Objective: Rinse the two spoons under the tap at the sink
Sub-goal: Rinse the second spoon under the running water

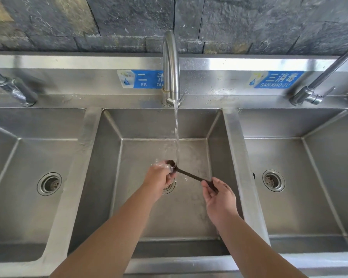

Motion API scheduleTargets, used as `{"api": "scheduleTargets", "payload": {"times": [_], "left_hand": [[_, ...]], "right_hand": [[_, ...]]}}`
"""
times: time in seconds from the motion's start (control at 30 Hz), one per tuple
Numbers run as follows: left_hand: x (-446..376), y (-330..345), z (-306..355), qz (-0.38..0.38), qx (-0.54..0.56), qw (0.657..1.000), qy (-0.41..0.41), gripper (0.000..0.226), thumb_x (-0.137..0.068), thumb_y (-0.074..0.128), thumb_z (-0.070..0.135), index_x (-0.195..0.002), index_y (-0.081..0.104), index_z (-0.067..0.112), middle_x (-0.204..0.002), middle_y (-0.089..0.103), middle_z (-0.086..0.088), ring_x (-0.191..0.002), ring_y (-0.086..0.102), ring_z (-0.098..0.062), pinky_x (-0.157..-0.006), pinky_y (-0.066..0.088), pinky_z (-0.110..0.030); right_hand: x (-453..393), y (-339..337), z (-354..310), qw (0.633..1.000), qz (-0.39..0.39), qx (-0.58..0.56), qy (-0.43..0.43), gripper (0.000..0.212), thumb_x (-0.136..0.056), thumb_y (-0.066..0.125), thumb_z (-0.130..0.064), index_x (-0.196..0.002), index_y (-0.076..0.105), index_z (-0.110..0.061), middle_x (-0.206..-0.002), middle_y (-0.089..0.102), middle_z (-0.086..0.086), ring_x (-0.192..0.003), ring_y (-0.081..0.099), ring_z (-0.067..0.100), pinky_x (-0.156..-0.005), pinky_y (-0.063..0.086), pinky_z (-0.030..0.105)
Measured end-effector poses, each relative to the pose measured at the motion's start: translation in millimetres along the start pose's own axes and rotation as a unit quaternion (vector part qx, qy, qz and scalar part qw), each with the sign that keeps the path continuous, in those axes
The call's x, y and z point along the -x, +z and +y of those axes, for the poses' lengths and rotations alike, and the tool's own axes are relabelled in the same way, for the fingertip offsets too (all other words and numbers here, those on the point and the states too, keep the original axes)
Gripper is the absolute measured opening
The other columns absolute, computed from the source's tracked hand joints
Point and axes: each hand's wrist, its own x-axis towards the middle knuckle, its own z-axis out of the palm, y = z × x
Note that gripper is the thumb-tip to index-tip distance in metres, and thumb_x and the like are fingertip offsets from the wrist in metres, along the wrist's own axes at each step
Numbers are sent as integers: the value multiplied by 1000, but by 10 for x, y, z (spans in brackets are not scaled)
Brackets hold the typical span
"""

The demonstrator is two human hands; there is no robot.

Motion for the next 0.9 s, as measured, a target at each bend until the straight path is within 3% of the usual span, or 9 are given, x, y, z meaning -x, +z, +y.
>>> {"api": "scheduleTargets", "payload": {"times": [0.13,0.23,0.4,0.6,0.77,0.9], "left_hand": [[83,-258,152,18,48,999,12,36,-91,35,-11,-104,61,11,-88,68,-15,-64,67,-12,-49,43,-17],[158,-454,274,24,82,996,25,38,-91,38,-13,-113,59,10,-96,67,-17,-72,69,-14,-51,46,-16],[240,-771,392,57,117,991,39,45,-88,44,-17,-124,57,7,-108,65,-21,-87,69,-21,-71,51,-25],[392,-1028,492,97,147,983,54,41,-89,41,-17,-118,60,6,-104,64,-18,-86,71,-21,-58,54,-17],[484,-1099,491,103,149,982,58,42,-91,41,-15,-126,55,3,-114,63,-21,-105,65,-27,-80,50,-27],[429,-918,482,100,153,982,43,42,-92,40,-15,-126,54,4,-115,63,-20,-96,66,-23,-76,49,-26]], "right_hand": [[-110,294,89,999,-21,15,24,6,-91,61,-2,-97,60,-2,-77,74,18,-70,75,25,-56,59,28],[-193,518,194,998,-40,25,35,5,-91,60,-1,-95,58,-3,-83,69,19,-63,74,23,-54,58,26],[-265,766,392,991,-98,48,79,7,-91,57,1,-89,57,-6,-74,72,15,-61,71,20,-55,59,25],[-288,945,597,978,-149,63,131,19,-89,49,11,-86,59,-5,-78,70,16,-64,72,23,-57,59,26],[-279,1031,609,972,-166,86,140,24,-90,50,12,-86,59,-10,-72,73,11,-67,73,21,-60,59,26],[-277,979,431,978,-152,82,121,19,-89,56,9,-85,58,-9,-82,70,15,-64,72,22,-55,59,27]]}}
